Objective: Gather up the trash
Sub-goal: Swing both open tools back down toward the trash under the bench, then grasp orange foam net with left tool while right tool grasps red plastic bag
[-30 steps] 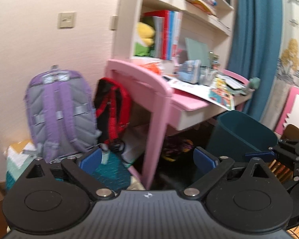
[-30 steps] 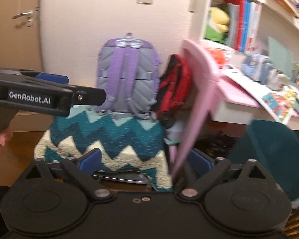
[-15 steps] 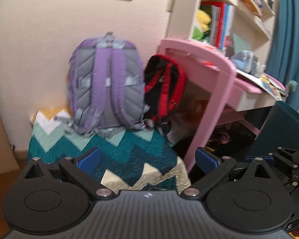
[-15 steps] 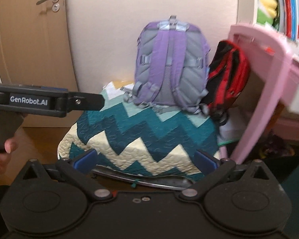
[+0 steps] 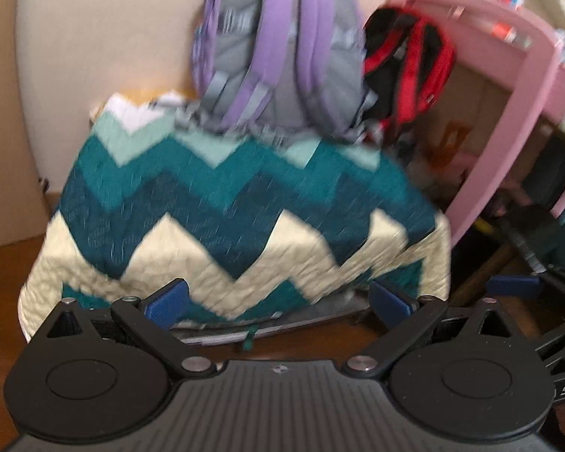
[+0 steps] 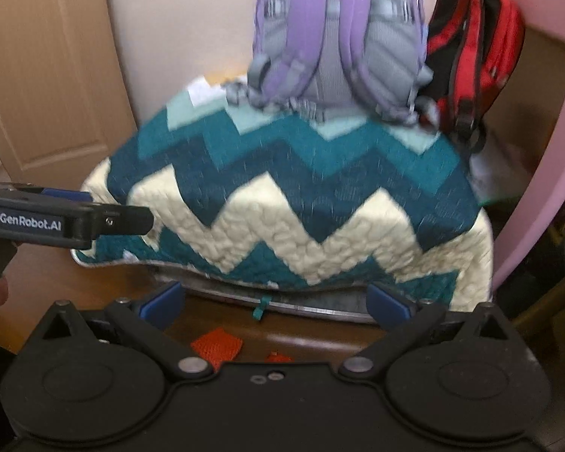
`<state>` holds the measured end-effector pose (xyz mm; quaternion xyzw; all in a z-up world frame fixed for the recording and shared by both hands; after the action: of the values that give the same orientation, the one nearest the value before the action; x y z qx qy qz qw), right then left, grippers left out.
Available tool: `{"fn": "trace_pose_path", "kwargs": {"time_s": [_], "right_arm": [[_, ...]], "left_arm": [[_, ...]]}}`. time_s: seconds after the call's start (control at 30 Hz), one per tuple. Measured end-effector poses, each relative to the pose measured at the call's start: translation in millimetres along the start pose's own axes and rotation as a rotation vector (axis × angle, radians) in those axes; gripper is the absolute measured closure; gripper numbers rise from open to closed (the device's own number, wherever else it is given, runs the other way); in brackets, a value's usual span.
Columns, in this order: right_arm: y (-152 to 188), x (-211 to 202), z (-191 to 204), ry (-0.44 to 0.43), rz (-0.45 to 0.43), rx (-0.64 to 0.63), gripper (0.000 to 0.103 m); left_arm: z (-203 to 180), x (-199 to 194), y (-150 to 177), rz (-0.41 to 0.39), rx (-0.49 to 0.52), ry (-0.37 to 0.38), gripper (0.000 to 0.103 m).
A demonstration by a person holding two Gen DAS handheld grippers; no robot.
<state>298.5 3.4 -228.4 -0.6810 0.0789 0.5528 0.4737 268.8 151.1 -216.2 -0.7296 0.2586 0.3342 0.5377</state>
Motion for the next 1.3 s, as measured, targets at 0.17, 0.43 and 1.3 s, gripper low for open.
{"fn": "trace_pose_path", "kwargs": {"time_s": [0.17, 0.43, 1.3], "right_arm": [[19.5, 64.3, -13.5, -0.021, 0.095, 0.052, 0.000], [54.9, 152.9, -20.6, -0.007, 0.228, 0.006, 0.001], [134.9, 349.5, 2.9, -0.104, 0.515, -0.237, 0.004]], "left_arm": [[22.1, 58.9, 24.0, 0.079, -0.081, -0.069, 0.001], [54.1, 147.7, 67.9, 0.240, -0.184, -0.119, 0.001], [97.0, 345.6, 183.0, 0.590, -0.042, -0.086, 0.001]]}}
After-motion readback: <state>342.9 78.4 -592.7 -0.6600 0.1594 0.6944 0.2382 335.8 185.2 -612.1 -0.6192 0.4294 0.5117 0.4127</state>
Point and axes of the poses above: each gripper's, at about its wrist camera, not at the fingertips, and x roughly the way its jaws point, z to its left, y to its underside, the point moved 8 cm from there along x, roughly the way its jaws point, and after that the axes turned 8 degrees about z, right-handed, at the moved point
